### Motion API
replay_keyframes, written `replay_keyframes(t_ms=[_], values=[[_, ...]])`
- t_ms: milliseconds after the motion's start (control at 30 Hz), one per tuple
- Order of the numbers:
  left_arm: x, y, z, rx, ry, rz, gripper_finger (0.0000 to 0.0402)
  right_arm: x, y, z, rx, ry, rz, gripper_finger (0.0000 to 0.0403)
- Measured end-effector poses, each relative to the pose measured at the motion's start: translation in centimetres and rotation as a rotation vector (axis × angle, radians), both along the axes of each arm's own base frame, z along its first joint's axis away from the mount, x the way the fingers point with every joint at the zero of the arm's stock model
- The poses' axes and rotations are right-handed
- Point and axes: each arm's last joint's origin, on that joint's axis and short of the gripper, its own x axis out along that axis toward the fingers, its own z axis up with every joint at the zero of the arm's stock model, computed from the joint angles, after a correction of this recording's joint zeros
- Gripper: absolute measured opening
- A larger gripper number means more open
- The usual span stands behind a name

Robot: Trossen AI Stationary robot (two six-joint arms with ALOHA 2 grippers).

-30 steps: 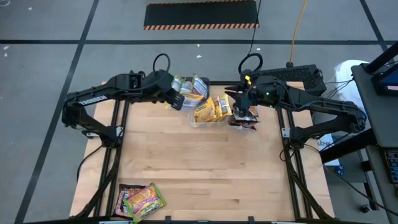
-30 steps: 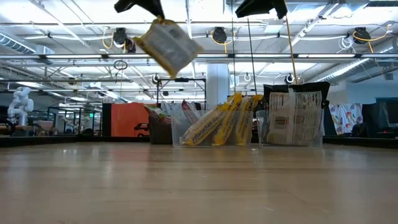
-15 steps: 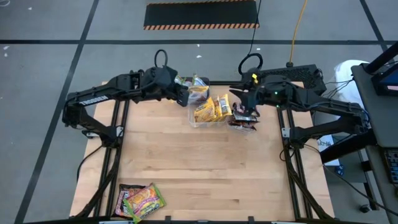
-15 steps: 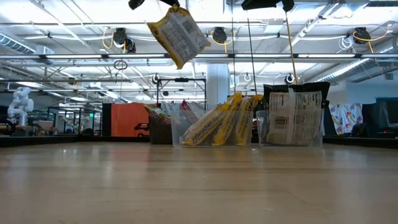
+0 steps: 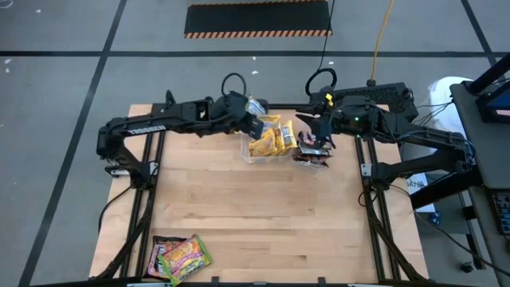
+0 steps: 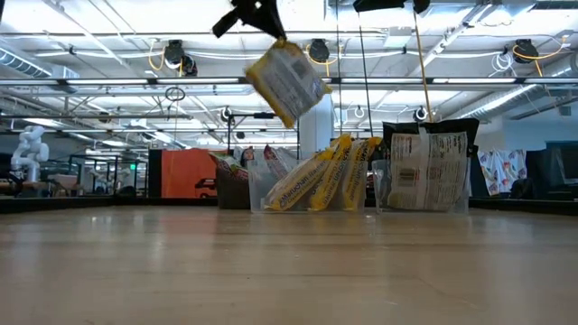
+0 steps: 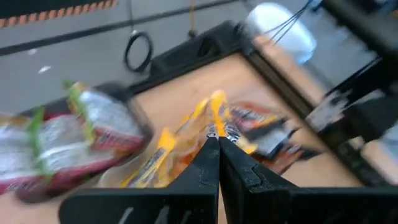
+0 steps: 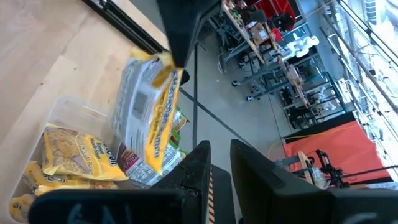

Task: Sort Maruchan noodles
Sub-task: Put the yellow noodle pack into the left transparent bin

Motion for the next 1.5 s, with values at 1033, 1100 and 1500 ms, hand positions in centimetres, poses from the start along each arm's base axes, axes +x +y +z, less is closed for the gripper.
replay_keyframes(t_ms=[1033, 1100, 1500], values=[[1.8, -1.9, -4.6, -0.039, 0.123, 0.287, 0.0, -0.2, 0.0, -0.2, 0.032, 0.015, -0.006, 0.0059], [1.9, -1.9, -5.1, -0.05, 0.126, 0.324, 0.0, -0.2, 0.1, -0.3, 0.034, 0.022, -0.006, 0.0059], [4.6, -1.2, -9.7, -0.112, 0.198, 0.371, 0.0, -0.2, 0.1, -0.4, 0.035, 0.035, -0.005, 0.0059]])
